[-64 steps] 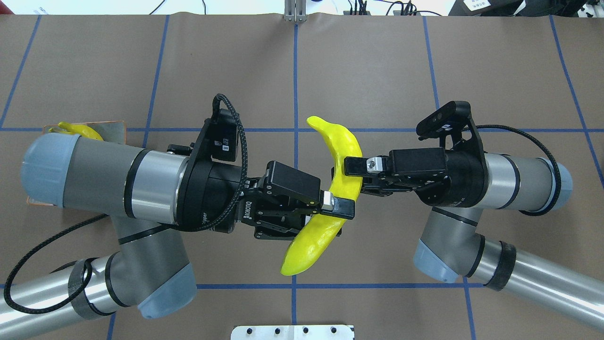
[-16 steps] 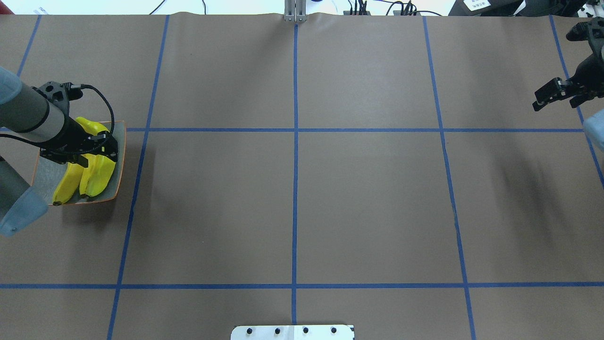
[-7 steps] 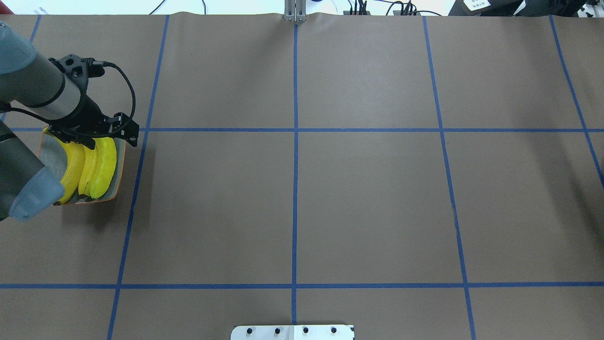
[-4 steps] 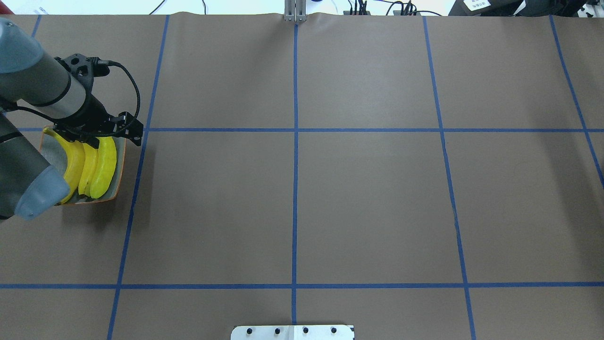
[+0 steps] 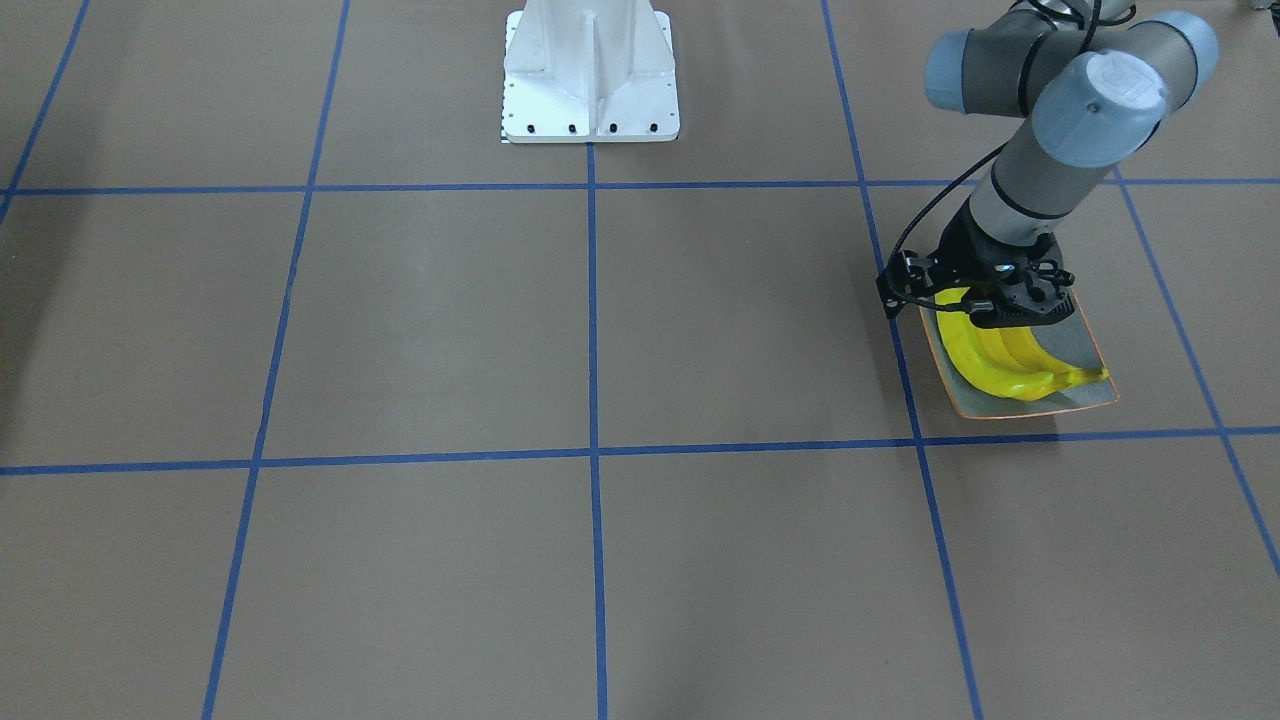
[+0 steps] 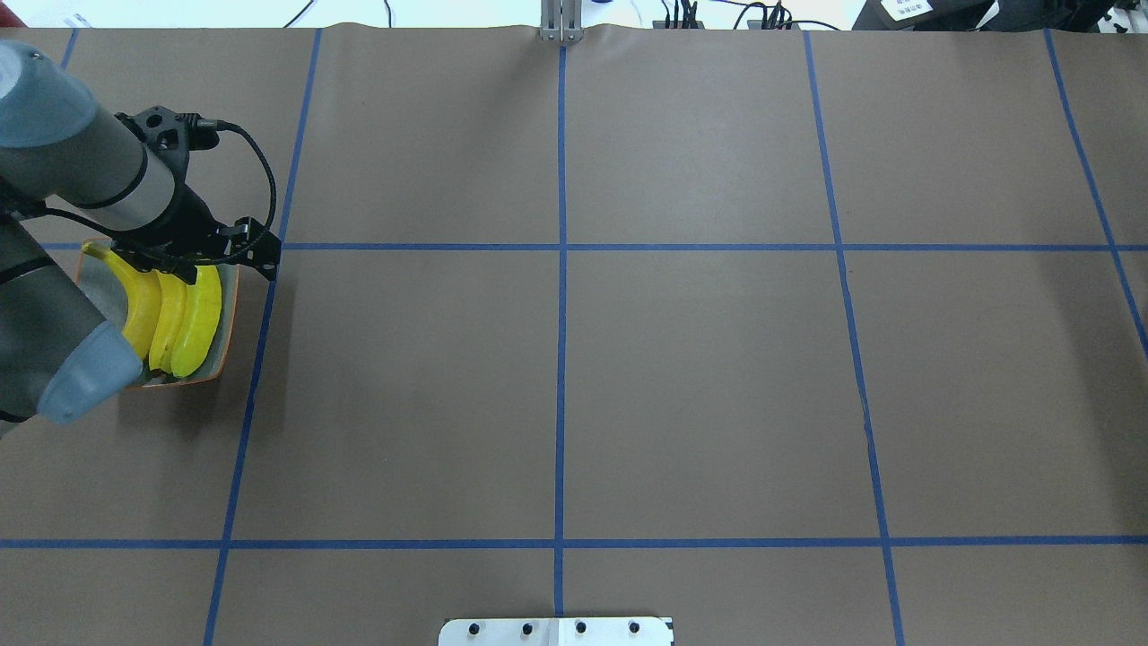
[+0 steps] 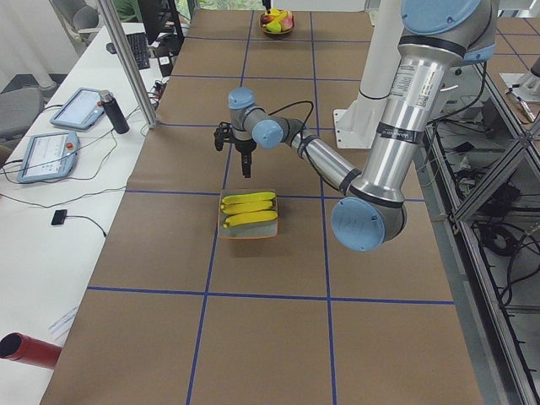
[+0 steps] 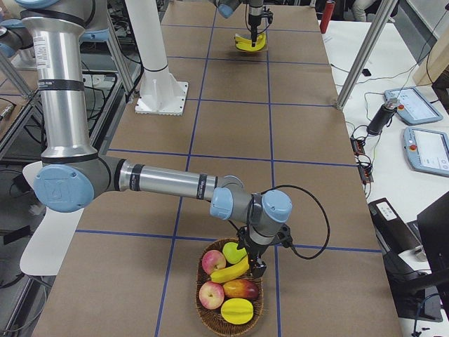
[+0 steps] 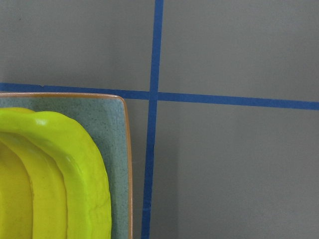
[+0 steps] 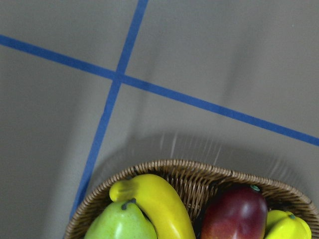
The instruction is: Transfer all bananas from basket to plate
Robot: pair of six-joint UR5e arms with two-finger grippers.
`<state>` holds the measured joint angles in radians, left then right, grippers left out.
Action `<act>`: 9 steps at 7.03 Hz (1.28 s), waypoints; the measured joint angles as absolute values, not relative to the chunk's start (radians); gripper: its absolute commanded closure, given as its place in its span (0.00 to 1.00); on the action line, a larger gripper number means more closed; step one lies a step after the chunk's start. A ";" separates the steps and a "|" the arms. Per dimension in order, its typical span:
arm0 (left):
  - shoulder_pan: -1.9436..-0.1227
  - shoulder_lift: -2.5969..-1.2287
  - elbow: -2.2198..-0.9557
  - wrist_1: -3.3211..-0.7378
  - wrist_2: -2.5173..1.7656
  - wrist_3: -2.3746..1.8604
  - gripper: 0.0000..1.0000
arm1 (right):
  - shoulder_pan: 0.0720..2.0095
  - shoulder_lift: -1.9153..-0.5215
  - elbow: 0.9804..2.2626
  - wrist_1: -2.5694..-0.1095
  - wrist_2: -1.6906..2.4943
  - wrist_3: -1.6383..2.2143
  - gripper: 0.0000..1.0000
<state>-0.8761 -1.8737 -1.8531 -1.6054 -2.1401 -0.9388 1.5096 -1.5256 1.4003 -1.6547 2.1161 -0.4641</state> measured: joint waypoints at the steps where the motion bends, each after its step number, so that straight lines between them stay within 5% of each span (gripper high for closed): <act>1: -0.870 -1.879 -1.853 -1.606 -2.133 -0.941 0.00 | 1.510 -1.539 1.400 -1.664 2.091 -0.523 0.08; 9: -0.852 -1.894 -1.851 -1.611 -2.120 -0.940 0.00 | 1.480 -1.599 1.395 -1.664 2.088 -0.825 0.14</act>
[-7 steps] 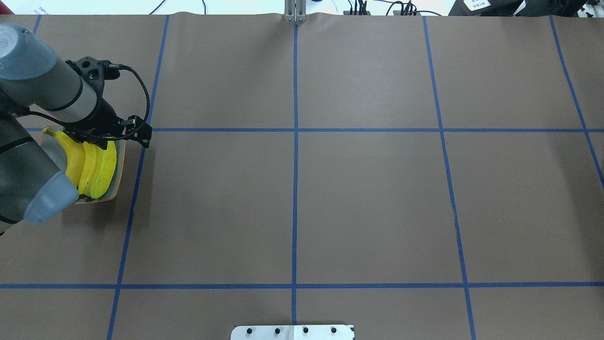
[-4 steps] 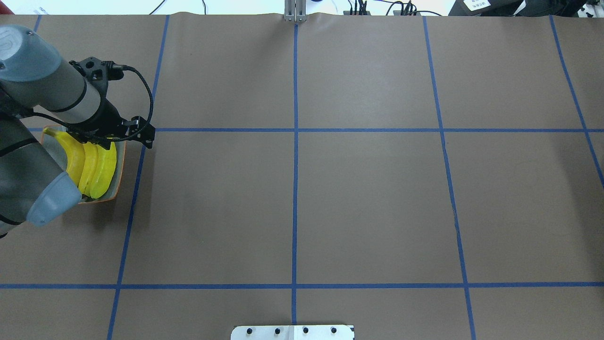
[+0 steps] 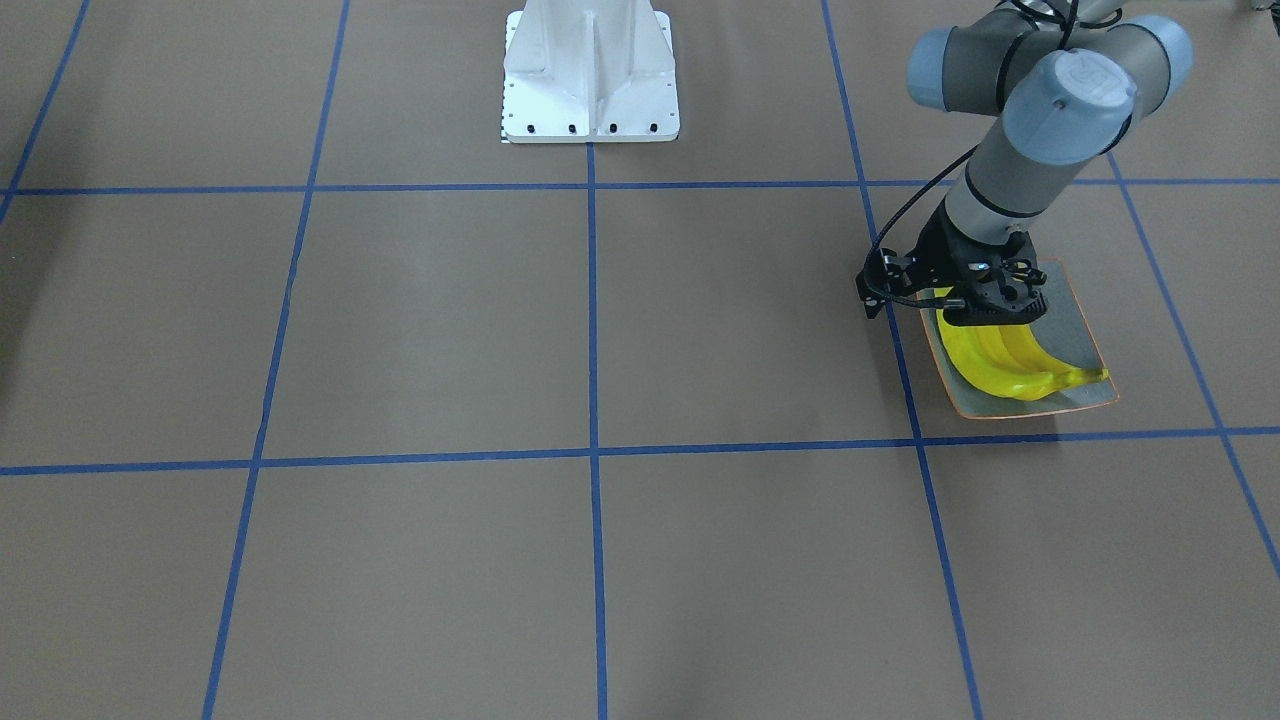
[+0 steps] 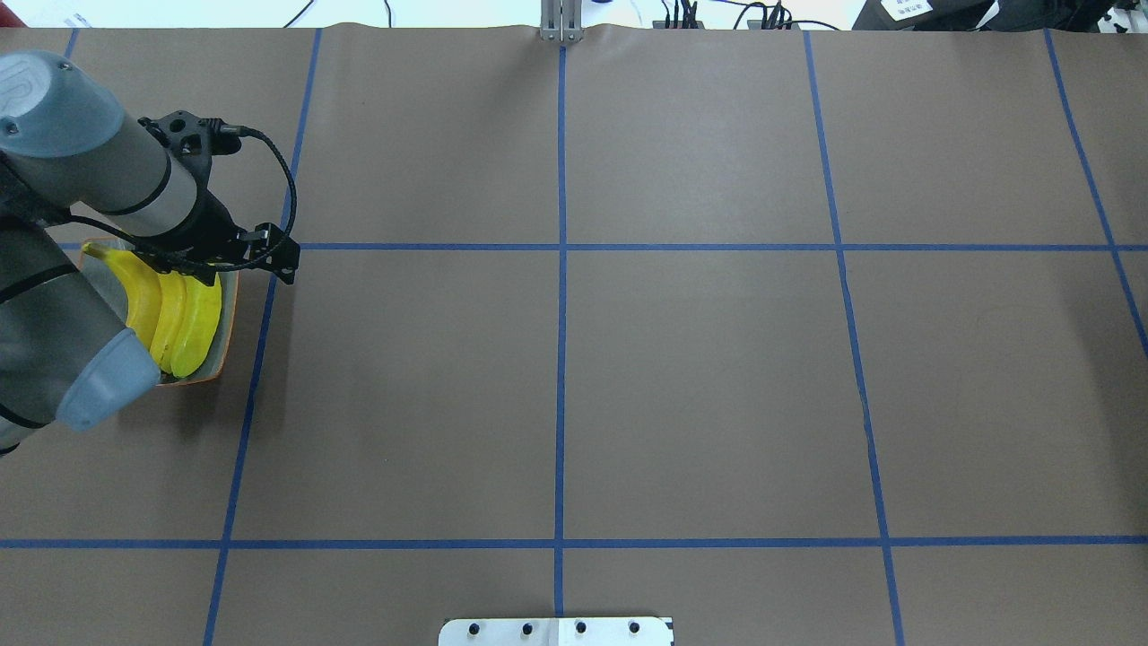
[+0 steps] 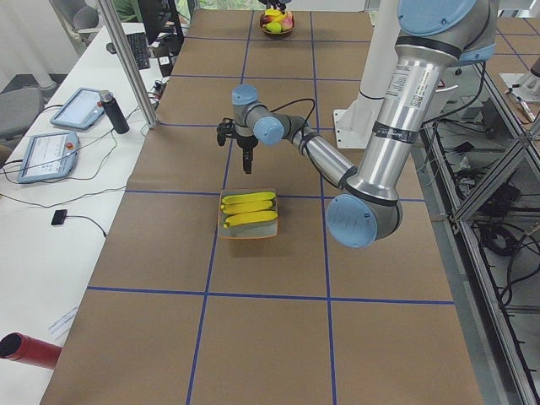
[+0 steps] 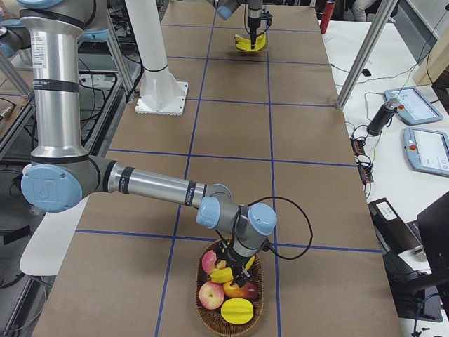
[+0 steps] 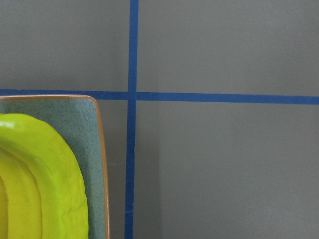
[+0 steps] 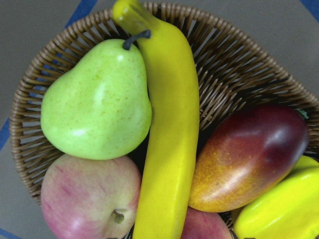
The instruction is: Transfer all bananas from basket to plate
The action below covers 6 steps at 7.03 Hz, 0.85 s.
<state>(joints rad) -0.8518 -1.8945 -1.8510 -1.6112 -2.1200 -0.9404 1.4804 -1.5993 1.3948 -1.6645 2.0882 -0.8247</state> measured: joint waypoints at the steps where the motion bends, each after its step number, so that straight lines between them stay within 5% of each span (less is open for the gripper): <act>1: -0.851 -1.898 -1.852 -1.611 -2.120 -0.941 0.00 | 1.474 -1.610 1.394 -1.663 2.098 -0.838 0.17; 6: -0.850 -1.901 -1.859 -1.611 -2.120 -0.944 0.00 | 1.454 -1.630 1.388 -1.657 2.076 -0.854 0.20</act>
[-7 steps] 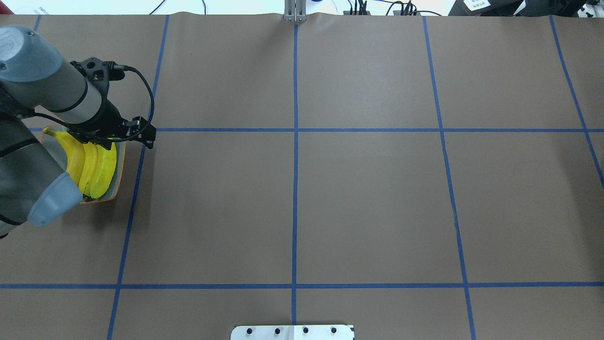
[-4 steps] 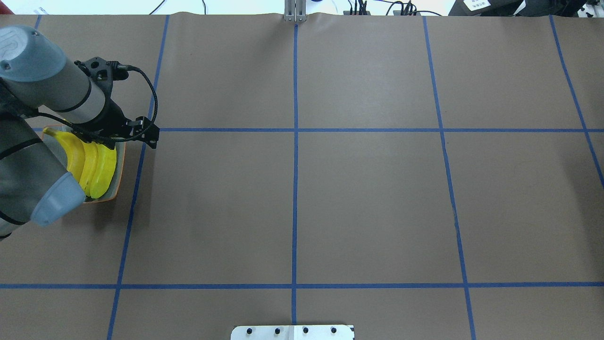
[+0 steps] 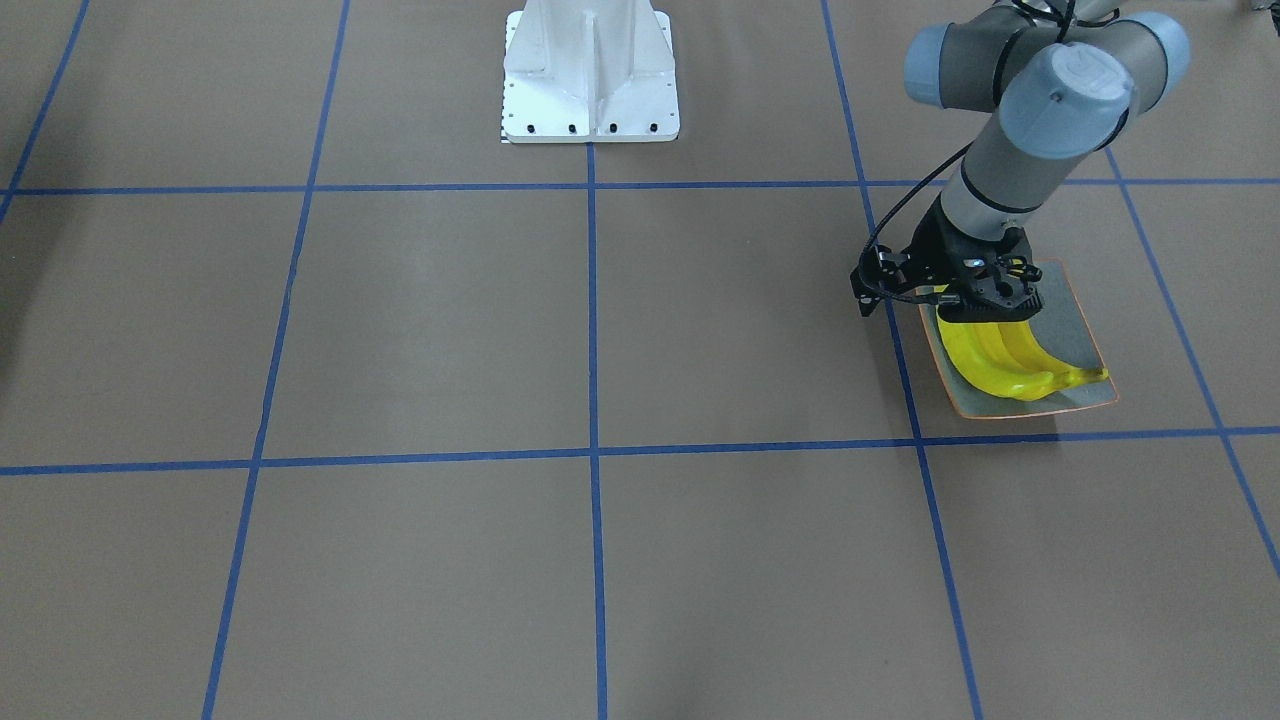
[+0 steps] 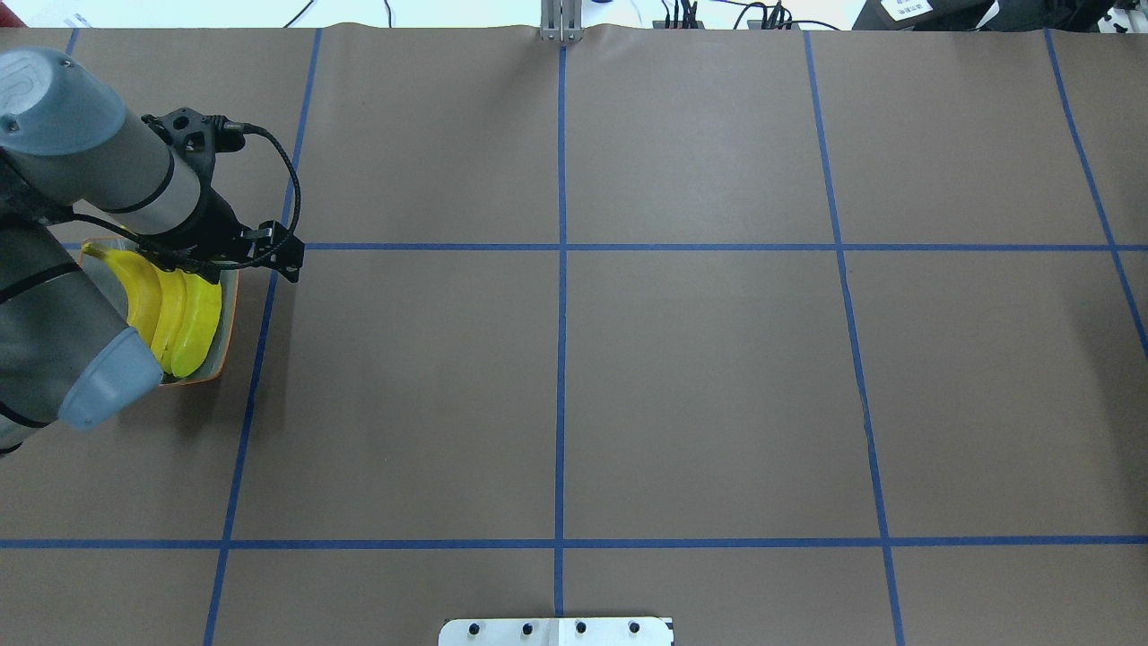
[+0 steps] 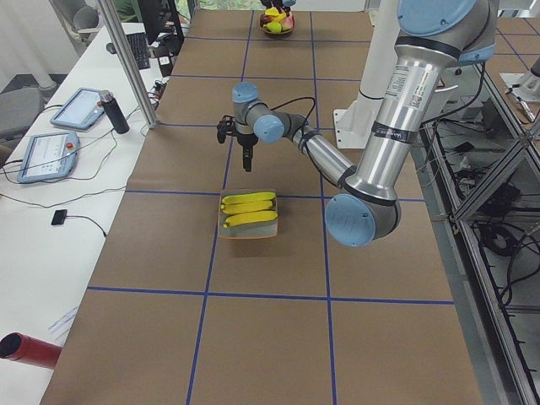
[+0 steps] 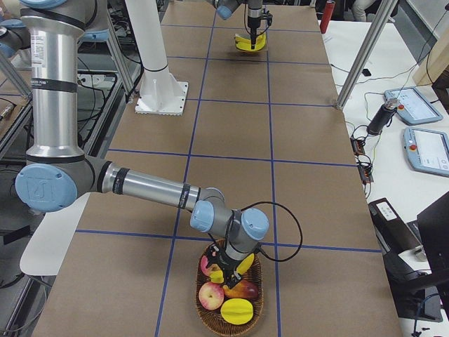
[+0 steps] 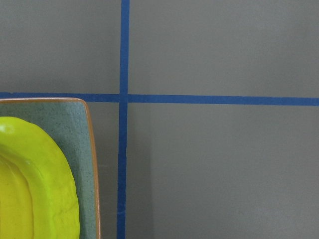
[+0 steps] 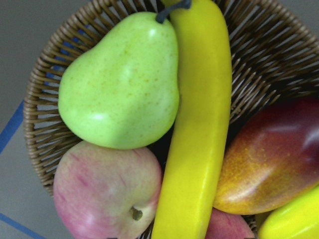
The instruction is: Transfer all bananas from basket to plate
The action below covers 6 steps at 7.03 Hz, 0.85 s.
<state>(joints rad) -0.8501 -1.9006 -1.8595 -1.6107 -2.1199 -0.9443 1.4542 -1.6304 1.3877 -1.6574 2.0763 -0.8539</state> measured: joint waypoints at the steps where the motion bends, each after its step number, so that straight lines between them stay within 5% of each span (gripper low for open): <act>1: -0.849 -1.901 -1.861 -1.611 -2.120 -0.945 0.00 | 1.451 -1.629 1.387 -1.657 2.073 -0.852 0.20; 6: -0.843 -1.899 -1.864 -1.611 -2.120 -0.952 0.00 | 1.425 -1.598 1.379 -1.658 2.065 -0.845 0.22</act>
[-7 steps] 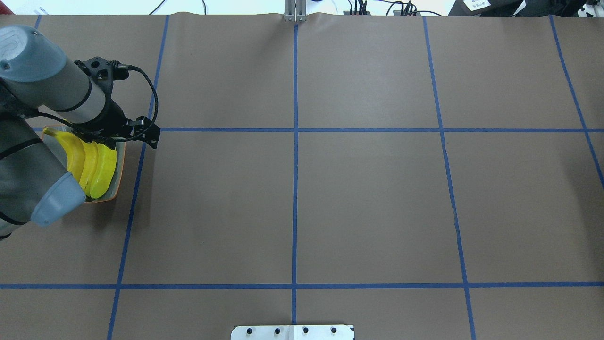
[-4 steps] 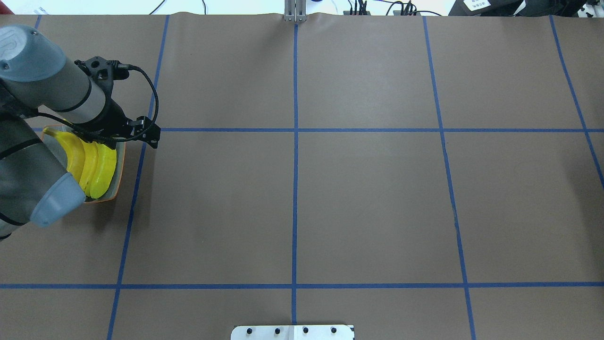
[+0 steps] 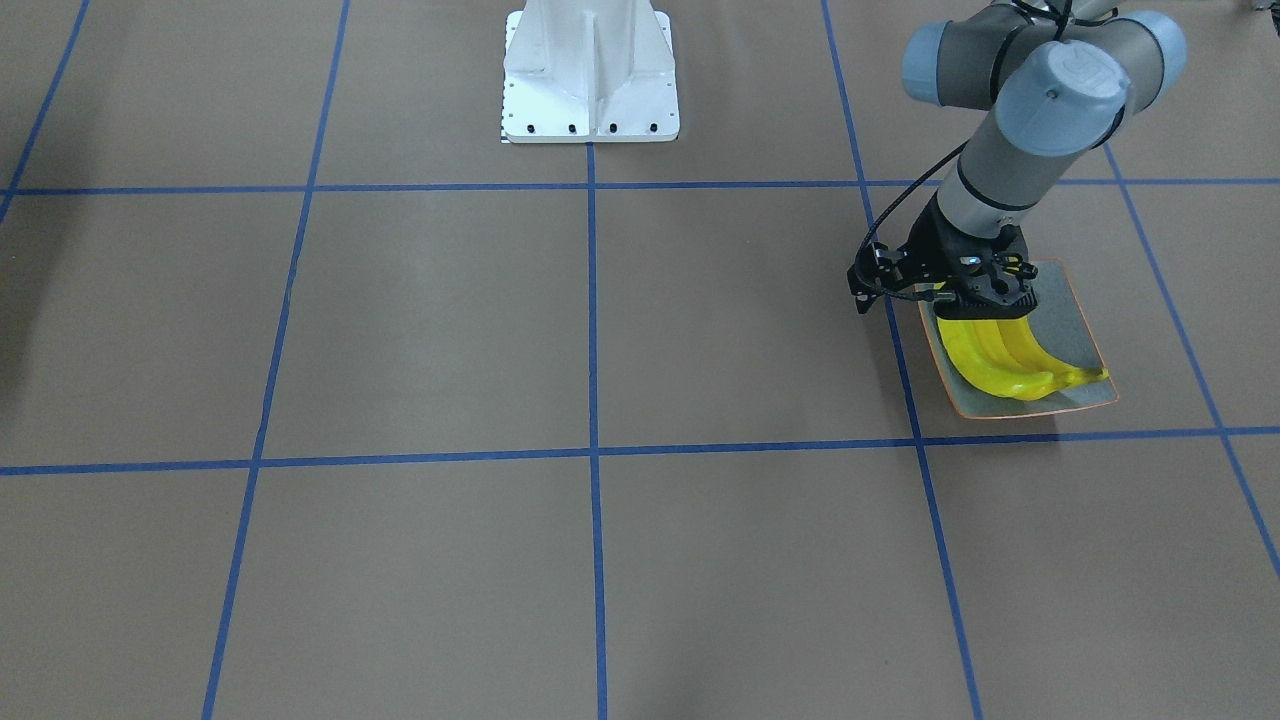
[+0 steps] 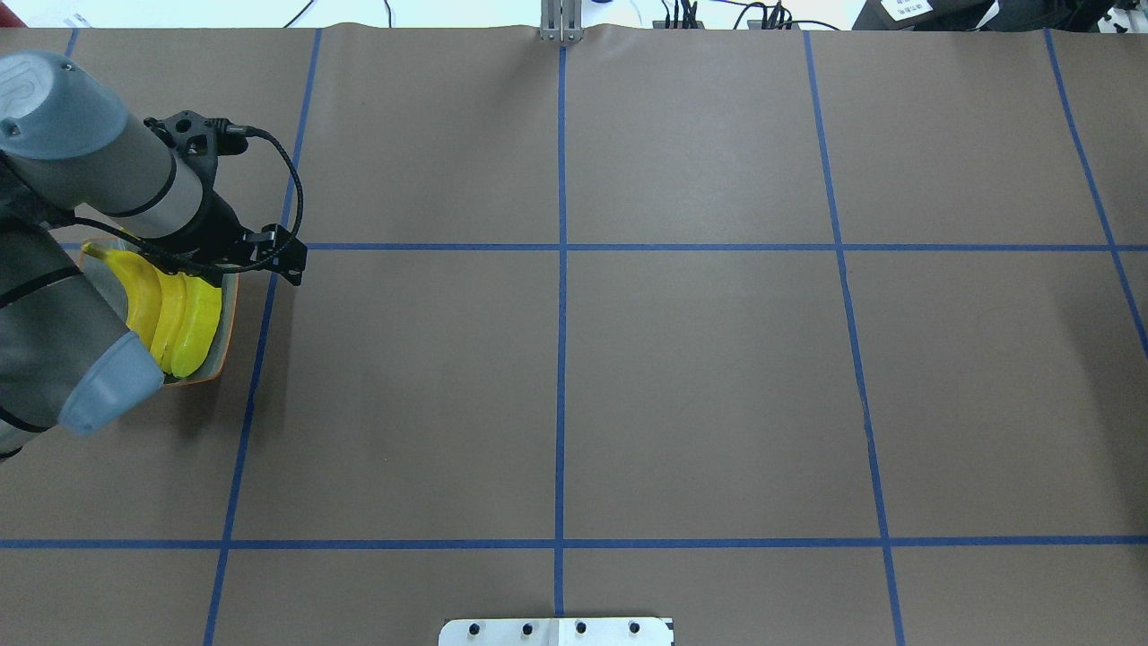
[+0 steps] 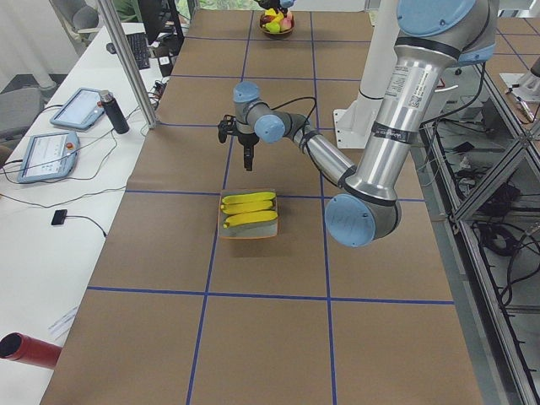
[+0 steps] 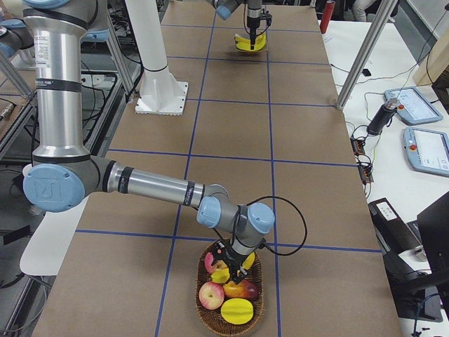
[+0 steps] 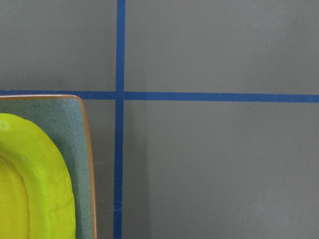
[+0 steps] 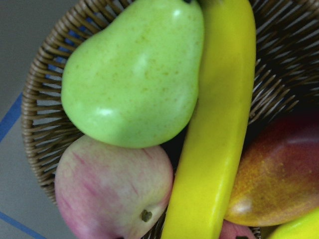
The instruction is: Transfer all bananas from basket to plate
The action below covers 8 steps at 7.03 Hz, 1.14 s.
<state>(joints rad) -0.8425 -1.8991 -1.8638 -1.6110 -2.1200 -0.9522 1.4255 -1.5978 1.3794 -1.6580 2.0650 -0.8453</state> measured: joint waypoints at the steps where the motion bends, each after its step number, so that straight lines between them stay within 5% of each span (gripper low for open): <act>1: -0.840 -1.899 -1.866 -1.612 -2.120 -0.964 0.00 | 1.423 -1.598 1.371 -1.657 2.060 -0.847 0.24; 3: -0.829 -1.899 -1.874 -1.612 -2.120 -0.985 0.00 | 1.422 -1.599 1.364 -1.657 2.054 -0.849 0.58; 8: -0.811 -1.898 -1.875 -1.612 -2.115 -0.992 0.00 | 1.420 -1.592 1.364 -1.657 2.033 -0.846 0.60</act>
<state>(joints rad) -0.8112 -1.8981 -1.8747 -1.6122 -2.1147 -0.9925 1.4203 -1.5921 1.3636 -1.6567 2.0325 -0.8461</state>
